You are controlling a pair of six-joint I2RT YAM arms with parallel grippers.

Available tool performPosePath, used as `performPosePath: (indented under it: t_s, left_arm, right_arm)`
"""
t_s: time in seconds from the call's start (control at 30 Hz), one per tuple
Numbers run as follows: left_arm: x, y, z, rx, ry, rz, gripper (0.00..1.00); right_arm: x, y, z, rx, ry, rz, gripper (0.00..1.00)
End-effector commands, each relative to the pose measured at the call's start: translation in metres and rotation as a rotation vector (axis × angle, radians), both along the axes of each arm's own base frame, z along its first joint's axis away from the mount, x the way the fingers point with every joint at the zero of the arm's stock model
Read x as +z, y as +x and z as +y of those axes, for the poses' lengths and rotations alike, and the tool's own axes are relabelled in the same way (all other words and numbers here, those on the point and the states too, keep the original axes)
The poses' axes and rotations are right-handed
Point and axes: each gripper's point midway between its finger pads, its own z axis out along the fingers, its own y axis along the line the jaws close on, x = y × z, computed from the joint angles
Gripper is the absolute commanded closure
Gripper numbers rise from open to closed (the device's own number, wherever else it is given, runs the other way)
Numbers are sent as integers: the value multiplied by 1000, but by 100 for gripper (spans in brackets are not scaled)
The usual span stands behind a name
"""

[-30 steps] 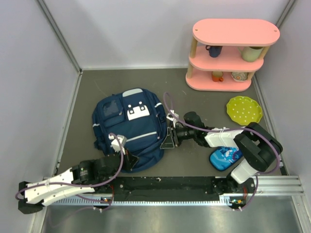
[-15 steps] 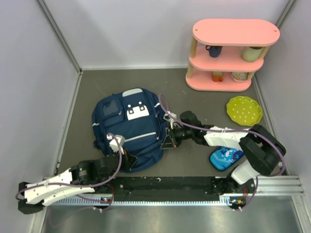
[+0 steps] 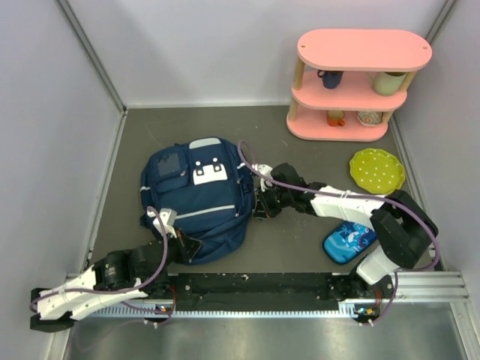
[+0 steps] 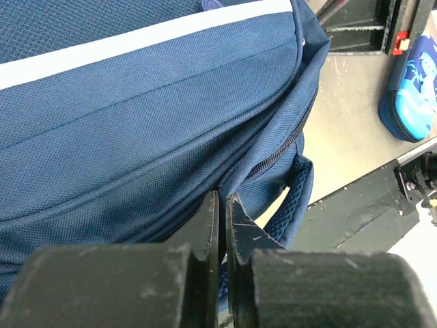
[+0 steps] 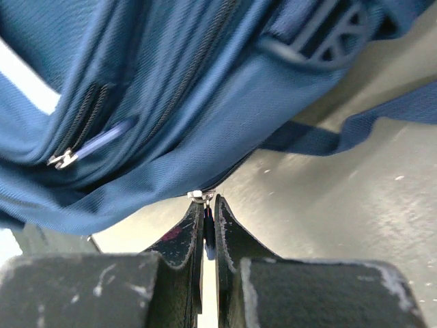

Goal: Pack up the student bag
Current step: Zip the student bag at the center of the board.

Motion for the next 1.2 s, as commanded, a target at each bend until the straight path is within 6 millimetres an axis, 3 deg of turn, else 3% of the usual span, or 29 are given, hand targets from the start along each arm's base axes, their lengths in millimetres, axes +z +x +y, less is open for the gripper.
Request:
performPosePath:
  t_s: [0.0,0.17,0.3,0.37,0.57,0.67,0.73,0.77,0.8,0.87,0.9,1.0,1.17]
  left_arm:
    - [53,16,9,118,-187,-83,100]
    - [58,15,9,109,-192,-94,100]
    - [58,15,8,102,-195,-97,100]
    - [58,14,7,94,-194,-99,100]
    - [58,10,-19,-41,-141,-148,100]
    - [48,5,-42,-148,-57,-139,100]
    - [33,3,-57,-213,32,-125,100]
    - [27,5,-68,-237,55,-122,100]
    - [23,1,-76,-280,62,-117,100]
    - [11,2,-87,-319,104,-121,100]
    - [15,2,-94,-333,82,-135,100]
    - [5,1,-101,-361,87,-138,100]
    - [-17,-7,-95,-377,100,-87,100]
  right_arm:
    - [-10,47,-20,-190,-135,-63,100]
    - [-32,92,-32,-357,-201,-45,100]
    - [-31,123,-36,-455,-105,-33,100]
    - [-18,133,-35,-475,-41,-40,100]
    - [14,126,-29,-471,77,-59,100]
    - [1,113,-54,-568,38,-44,100]
    - [11,111,-66,-622,48,-73,100]
    - [2,102,-76,-649,30,-52,100]
    - [11,101,-84,-683,39,-76,100]
    - [-1,87,-101,-730,6,-62,100]
    - [7,86,-110,-760,11,-86,100]
    - [-2,68,-123,-779,-16,-62,100]
    - [-14,52,-121,-734,-39,11,100]
